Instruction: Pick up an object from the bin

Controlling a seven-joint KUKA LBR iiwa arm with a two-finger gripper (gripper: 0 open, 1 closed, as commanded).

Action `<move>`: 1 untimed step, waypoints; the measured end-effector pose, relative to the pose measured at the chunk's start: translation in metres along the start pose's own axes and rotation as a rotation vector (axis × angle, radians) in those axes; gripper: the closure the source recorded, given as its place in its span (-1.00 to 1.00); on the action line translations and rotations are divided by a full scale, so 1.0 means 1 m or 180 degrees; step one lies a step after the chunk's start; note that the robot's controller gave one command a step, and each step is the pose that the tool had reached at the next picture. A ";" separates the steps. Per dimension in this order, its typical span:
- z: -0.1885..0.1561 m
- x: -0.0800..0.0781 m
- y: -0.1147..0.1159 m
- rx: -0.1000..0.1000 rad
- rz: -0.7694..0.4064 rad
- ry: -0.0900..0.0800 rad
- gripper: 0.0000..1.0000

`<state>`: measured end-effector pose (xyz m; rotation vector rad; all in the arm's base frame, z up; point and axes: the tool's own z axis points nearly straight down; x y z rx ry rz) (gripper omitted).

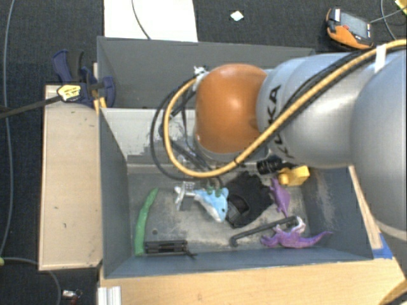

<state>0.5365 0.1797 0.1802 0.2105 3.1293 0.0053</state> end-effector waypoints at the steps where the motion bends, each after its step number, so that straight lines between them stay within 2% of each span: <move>1: -0.015 0.052 0.039 -0.0001 -0.0386 0.0013 -1.00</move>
Offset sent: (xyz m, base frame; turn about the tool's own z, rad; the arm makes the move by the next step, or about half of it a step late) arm 0.0010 -0.0097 -0.0737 0.0529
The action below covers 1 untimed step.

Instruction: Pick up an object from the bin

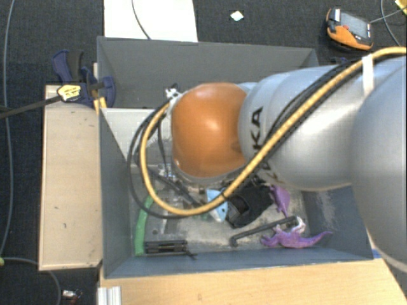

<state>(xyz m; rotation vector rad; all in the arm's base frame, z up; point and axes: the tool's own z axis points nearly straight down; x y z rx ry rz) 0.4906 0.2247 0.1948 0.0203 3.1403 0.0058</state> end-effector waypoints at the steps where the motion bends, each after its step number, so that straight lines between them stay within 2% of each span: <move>1: 0.089 -0.049 -0.055 0.0014 0.0563 -0.0015 -1.00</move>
Offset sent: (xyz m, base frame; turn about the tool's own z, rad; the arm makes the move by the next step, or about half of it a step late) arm 0.0634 -0.0526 -0.0596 0.0681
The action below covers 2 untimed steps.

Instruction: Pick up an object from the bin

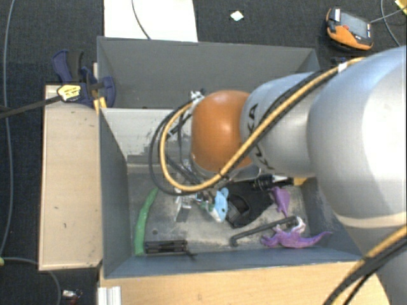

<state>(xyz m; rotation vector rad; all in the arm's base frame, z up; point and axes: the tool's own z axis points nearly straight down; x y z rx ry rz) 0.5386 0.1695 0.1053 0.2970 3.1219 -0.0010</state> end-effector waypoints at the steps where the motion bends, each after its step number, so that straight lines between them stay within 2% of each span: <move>1: -0.032 -0.017 0.006 -0.0056 -0.0342 -0.0042 -1.00; 2: -0.005 -0.046 -0.026 0.0009 -0.0141 0.0000 -1.00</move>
Offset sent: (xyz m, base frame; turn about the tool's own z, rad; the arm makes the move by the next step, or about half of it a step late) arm 0.0382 -0.0320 0.0059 -0.0497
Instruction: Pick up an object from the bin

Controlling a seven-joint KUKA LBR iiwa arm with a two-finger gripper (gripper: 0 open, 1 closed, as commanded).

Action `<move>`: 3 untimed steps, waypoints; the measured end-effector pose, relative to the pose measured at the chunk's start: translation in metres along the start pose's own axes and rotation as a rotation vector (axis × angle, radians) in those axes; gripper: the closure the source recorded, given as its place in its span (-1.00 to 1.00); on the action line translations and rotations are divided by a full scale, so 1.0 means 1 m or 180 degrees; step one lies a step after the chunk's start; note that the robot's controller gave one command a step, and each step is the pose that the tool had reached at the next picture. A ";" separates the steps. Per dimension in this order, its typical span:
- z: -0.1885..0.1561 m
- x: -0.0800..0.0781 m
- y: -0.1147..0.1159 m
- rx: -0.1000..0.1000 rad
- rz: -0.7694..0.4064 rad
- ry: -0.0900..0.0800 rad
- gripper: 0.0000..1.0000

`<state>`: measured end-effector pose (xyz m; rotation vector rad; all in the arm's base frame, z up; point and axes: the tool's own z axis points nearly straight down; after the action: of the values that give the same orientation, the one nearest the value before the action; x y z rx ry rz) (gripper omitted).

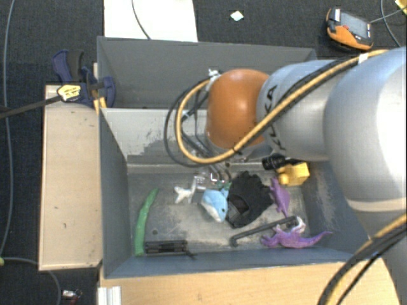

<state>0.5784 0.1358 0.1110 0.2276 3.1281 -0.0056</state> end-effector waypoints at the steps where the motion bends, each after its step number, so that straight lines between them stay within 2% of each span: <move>1: -0.009 0.021 0.040 -0.0065 -0.0138 -0.0037 -1.00; 2: 0.022 0.004 -0.007 -0.0004 -0.0116 0.0002 1.00; 3: 0.022 0.004 -0.007 -0.0005 -0.0101 0.0001 1.00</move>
Offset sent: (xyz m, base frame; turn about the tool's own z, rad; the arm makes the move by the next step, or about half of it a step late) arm -0.0058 -0.0063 -0.0227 -0.0406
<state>0.5732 0.1294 0.0889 0.1778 3.1317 -0.0034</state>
